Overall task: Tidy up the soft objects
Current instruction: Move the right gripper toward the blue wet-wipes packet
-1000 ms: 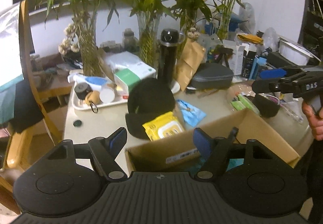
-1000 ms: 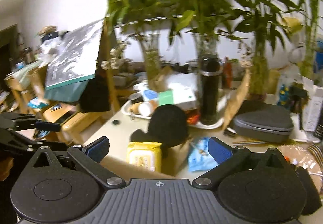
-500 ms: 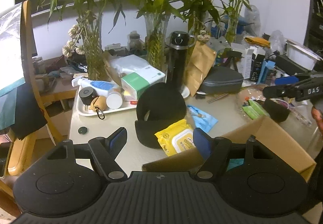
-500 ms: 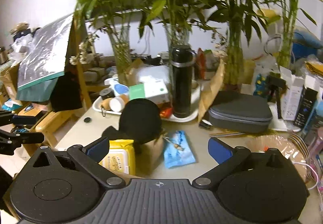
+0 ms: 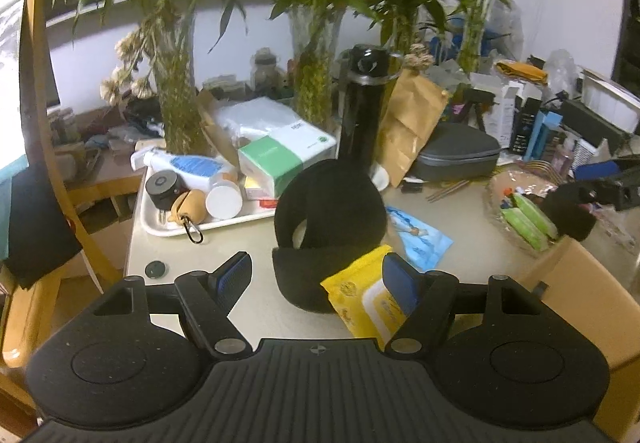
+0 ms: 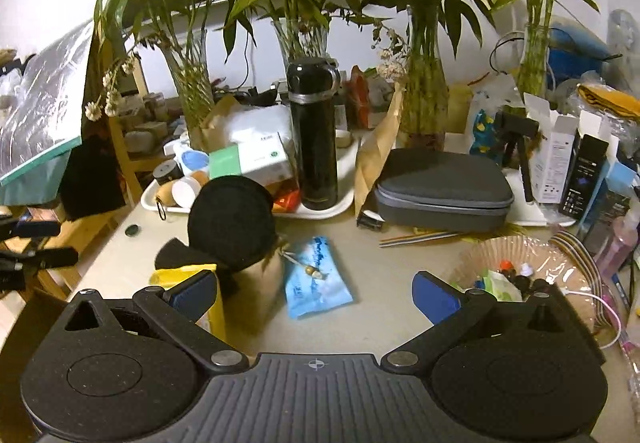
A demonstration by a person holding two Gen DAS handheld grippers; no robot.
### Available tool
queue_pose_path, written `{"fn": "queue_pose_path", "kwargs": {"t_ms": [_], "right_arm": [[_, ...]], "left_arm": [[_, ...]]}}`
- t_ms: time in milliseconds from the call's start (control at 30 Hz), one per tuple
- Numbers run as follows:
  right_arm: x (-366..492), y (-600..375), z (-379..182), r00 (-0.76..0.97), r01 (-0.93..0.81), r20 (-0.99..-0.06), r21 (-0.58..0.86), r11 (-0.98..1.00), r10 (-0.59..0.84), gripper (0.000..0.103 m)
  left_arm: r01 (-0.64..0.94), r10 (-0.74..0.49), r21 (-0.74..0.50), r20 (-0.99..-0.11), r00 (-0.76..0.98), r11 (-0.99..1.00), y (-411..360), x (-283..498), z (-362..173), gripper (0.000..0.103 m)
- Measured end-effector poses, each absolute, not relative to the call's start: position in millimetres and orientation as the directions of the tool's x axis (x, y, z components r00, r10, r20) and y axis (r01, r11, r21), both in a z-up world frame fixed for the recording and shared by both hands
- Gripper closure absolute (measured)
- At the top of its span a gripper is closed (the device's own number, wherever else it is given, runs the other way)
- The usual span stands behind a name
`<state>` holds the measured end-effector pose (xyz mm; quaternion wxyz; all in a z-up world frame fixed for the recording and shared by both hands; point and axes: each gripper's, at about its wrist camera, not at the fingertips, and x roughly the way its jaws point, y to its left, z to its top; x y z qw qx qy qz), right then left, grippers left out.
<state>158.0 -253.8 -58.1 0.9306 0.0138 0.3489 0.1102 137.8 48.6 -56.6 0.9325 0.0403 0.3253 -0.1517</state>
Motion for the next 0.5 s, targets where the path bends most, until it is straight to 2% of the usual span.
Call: {"fn": "queue_pose_path", "kwargs": {"t_ms": [200, 300, 500], "right_arm": [[170, -252, -72, 0.733, -0.265, -0.637, 0.057, 0.962, 0.240, 0.000], [183, -247, -87, 0.712, -0.297, -0.663, 0.011, 0.955, 0.230, 0.000], [207, -245, -100, 0.686, -0.326, -0.679, 0.036, 0.945, 0.262, 0.001]], "left_arm": [[0.287, -0.255, -0.057, -0.640, 0.725, 0.956, 55, 147, -64, 0.031], [0.280, -0.252, -0.061, -0.648, 0.719, 0.958, 56, 147, -65, 0.031], [0.284, -0.250, -0.054, -0.649, 0.719, 0.957, 57, 146, -62, 0.031]]}}
